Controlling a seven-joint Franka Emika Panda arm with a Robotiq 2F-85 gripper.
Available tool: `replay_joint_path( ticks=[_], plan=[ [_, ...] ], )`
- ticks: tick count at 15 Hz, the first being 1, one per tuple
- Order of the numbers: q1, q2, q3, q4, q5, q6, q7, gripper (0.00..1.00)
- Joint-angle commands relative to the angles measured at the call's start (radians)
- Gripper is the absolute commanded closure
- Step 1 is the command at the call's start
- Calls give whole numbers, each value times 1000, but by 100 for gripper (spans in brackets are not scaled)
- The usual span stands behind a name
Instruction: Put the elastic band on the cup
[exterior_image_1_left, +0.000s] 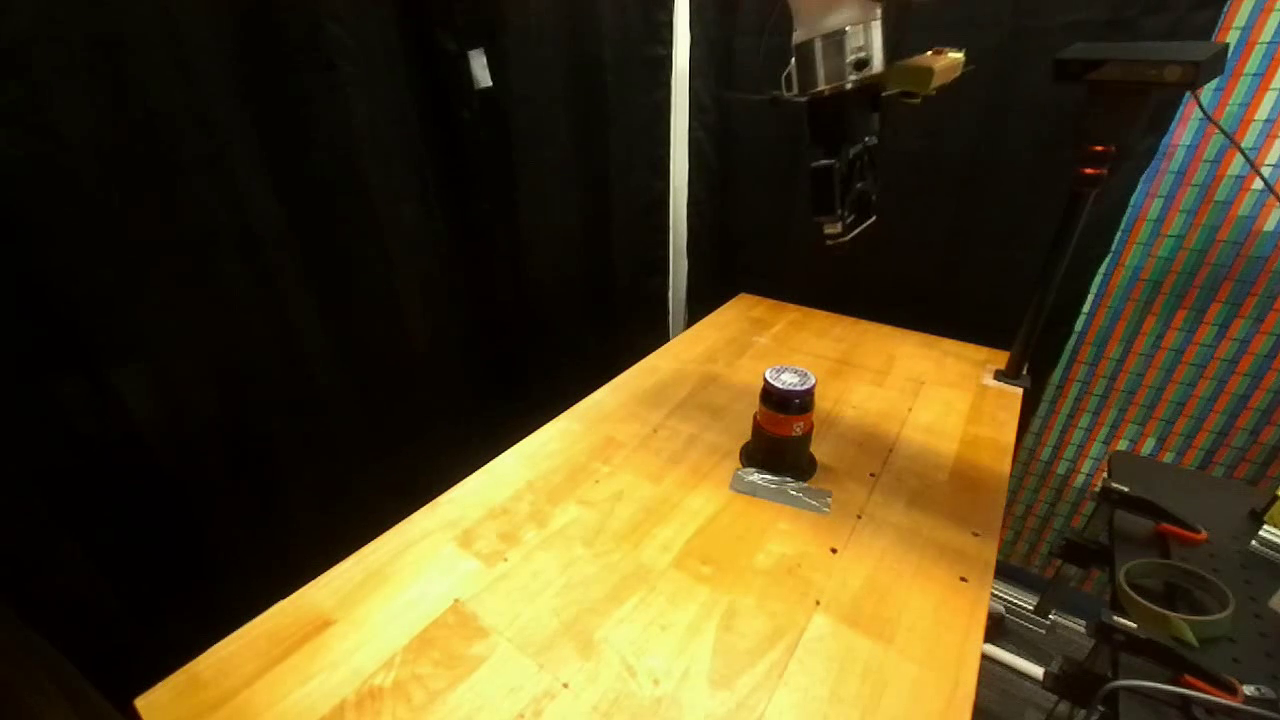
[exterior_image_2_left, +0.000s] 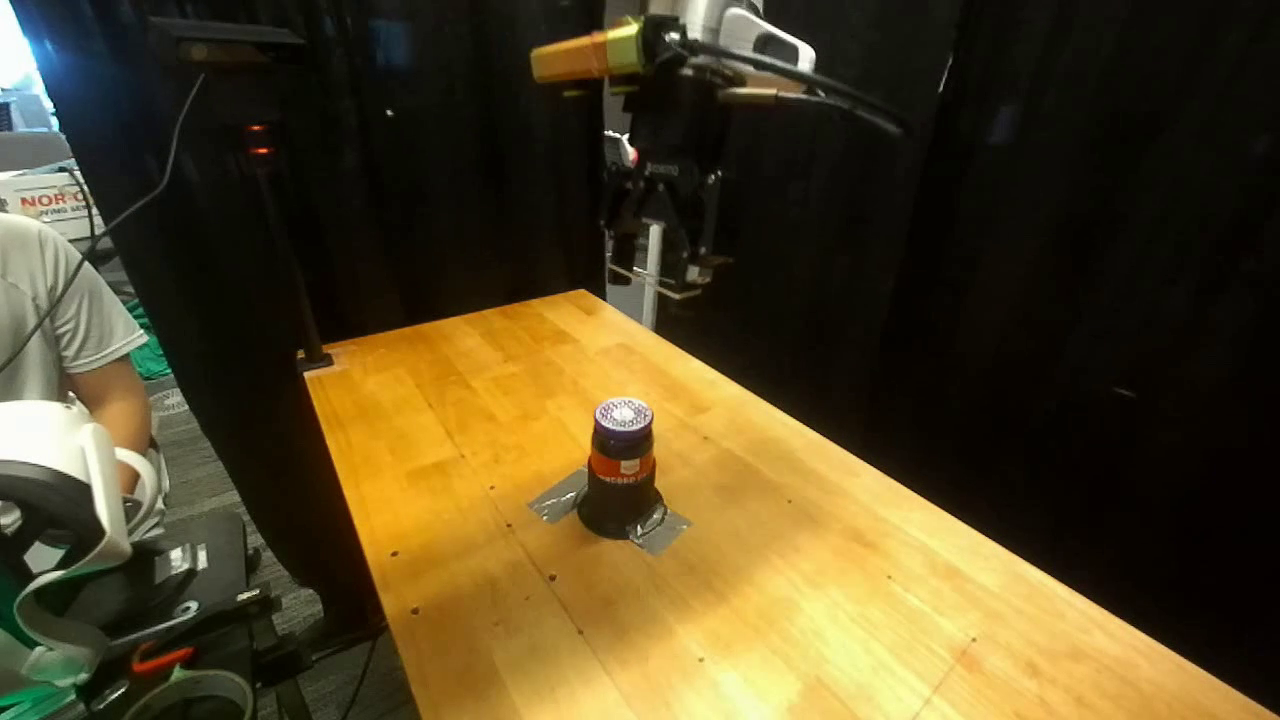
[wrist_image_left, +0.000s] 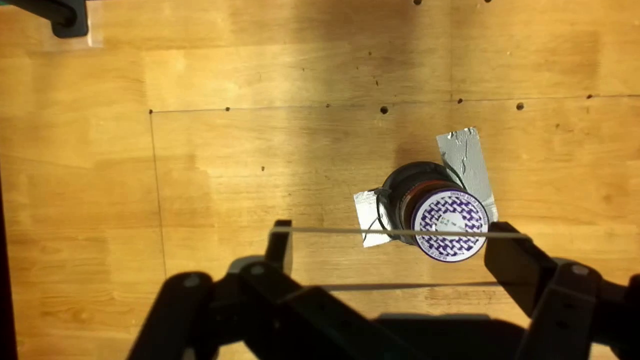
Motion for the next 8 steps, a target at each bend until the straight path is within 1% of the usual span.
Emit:
replay_joint_path(
  ticks=[1,6,8],
  plan=[
    [-3,130,-6,102,67,25,29,0],
    [-4,192,1,86,162,156,32,0],
    [10,212,-1,82,157,196,45,0]
  ],
)
